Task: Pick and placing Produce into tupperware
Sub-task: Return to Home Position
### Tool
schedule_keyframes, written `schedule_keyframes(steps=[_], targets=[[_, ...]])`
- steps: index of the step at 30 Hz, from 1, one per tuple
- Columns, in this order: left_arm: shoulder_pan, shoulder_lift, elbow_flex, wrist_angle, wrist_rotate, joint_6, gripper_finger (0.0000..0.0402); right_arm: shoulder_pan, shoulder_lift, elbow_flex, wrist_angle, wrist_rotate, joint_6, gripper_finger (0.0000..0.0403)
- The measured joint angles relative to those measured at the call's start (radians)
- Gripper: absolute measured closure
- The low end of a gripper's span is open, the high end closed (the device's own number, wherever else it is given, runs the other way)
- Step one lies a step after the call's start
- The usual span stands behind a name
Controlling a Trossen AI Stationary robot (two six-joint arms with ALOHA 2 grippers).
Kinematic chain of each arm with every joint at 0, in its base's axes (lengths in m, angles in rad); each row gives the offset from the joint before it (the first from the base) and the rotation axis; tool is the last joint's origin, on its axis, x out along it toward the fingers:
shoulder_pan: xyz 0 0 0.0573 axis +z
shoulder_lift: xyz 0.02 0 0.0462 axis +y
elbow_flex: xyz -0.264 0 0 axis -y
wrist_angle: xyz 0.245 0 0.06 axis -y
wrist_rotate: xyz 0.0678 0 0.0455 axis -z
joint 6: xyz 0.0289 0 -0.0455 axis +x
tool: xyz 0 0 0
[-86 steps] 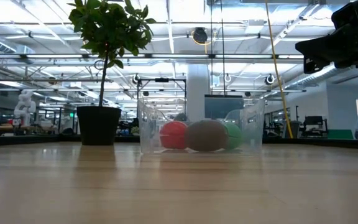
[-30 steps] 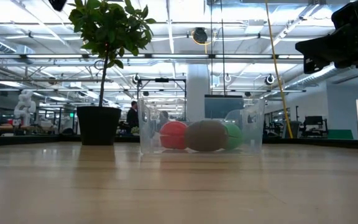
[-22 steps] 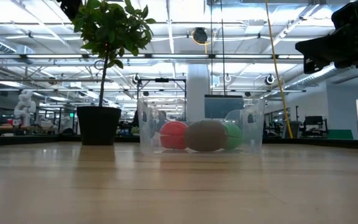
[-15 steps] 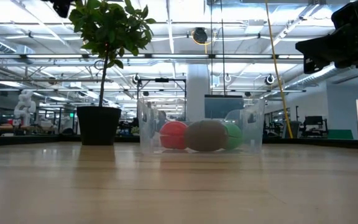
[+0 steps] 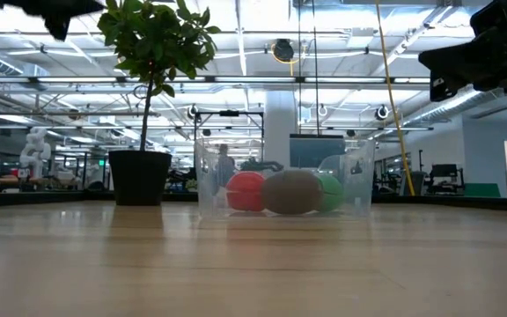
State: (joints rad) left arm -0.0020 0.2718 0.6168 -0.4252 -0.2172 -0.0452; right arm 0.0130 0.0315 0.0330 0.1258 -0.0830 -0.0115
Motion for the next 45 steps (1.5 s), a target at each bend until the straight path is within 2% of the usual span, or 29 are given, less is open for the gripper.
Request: schedule_keyframes(steps=[4, 7, 12, 16, 24, 27, 32, 45], targets=[[0.0, -0.048, -0.092, 0.068, -0.019, -0.019, 0.04, 0.0, 0.0, 0.0, 0.021, 0.0, 0.02, 0.0403], [0.0, -0.077, -0.156, 0.164, 0.013, -0.035, 0.04, 0.0, 0.0, 0.0, 0.021, 0.0, 0.026, 0.0403], [0.0, -0.092, -0.247, 0.21, 0.044, -0.046, 0.04, 0.0, 0.0, 0.0, 0.025, 0.0, 0.026, 0.0403], [-0.001, -0.089, -0.342, 0.353, 0.088, -0.059, 0.04, 0.0, 0.0, 0.0, 0.028, -0.001, 0.025, 0.0403], [0.0, -0.089, -0.493, 0.535, 0.146, 0.034, 0.04, 0.0, 0.0, 0.0, 0.028, 0.001, 0.024, 0.0403], [-0.001, -0.089, -0.514, 0.546, 0.166, 0.069, 0.04, 0.0, 0.0, 0.0, 0.028, 0.009, 0.018, 0.0403], [0.0, -0.089, -0.524, 0.506, 0.165, 0.099, 0.0399, -0.001, 0.0, 0.0, 0.02, 0.082, 0.017, 0.0403], [0.001, -0.089, -0.524, 0.438, 0.169, 0.062, 0.0397, -0.001, 0.0, 0.0, 0.016, 0.056, 0.018, 0.0403]])
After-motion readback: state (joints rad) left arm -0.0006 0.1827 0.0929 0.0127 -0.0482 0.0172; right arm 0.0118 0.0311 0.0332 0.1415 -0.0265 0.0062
